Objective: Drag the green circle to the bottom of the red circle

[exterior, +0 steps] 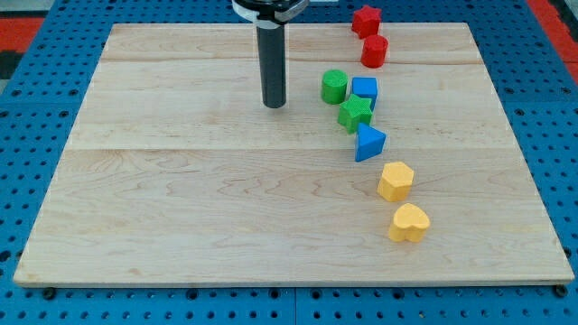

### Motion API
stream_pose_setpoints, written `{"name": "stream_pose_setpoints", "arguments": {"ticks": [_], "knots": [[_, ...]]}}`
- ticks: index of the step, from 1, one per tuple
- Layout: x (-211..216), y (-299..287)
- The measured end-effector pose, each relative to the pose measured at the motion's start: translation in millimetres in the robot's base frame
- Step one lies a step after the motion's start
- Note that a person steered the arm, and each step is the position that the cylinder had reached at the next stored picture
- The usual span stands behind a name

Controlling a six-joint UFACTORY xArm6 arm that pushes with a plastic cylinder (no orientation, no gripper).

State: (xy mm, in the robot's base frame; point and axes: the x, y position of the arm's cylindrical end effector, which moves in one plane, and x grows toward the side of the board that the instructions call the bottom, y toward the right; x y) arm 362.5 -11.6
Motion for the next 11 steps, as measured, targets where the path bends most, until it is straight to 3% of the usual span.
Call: {"name": "stream_pose_setpoints", "arguments": {"ticks": [1, 3, 7, 8, 9, 10, 11], "knots": [[0, 65], [-30, 75], [-69, 30], [-74, 42], [-74, 106], [-74, 91], [-47, -2]]}}
